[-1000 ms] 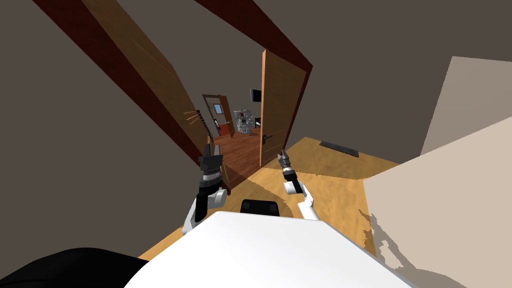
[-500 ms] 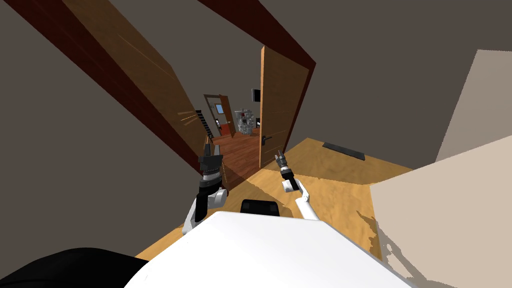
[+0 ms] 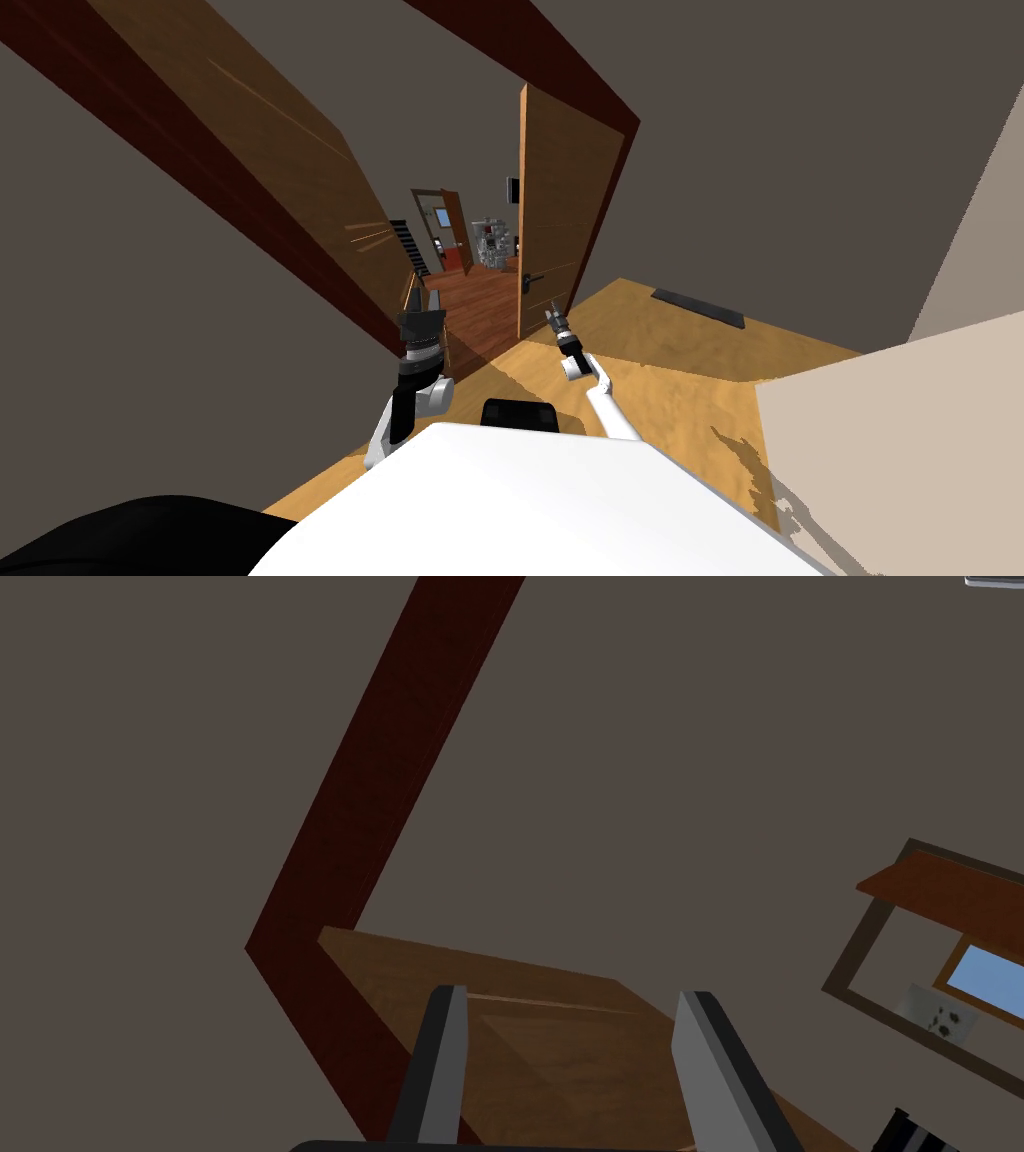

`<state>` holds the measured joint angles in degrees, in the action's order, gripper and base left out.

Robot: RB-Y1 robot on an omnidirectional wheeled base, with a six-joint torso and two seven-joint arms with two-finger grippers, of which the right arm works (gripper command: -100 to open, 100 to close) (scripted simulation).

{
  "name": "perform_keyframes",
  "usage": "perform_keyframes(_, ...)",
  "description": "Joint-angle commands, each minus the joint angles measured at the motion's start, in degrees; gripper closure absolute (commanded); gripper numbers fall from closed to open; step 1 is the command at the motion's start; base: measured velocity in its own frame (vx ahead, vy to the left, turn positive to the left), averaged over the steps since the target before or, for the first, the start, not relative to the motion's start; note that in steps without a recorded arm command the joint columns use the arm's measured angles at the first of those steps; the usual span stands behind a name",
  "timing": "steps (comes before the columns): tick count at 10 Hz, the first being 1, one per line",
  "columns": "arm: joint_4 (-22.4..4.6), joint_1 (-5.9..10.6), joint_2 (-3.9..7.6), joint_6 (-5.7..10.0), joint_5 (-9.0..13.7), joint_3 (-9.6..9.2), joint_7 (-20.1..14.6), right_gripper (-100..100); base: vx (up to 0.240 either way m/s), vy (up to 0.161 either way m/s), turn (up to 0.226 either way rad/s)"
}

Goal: Push the door open

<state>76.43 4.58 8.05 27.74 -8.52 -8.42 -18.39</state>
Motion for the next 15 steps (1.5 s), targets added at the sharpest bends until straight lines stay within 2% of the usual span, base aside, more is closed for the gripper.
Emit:
perform_keyframes(1,-2.4,1.28,0.08,0.52,-0.5,-0.39,-0.8,-100,0.080,-0.089,0.056)
perform_keyframes(15,-21.1,12.77,1.33,2.83,-4.4,-3.27,-7.3,-100,0.076,-0.087,0.050)
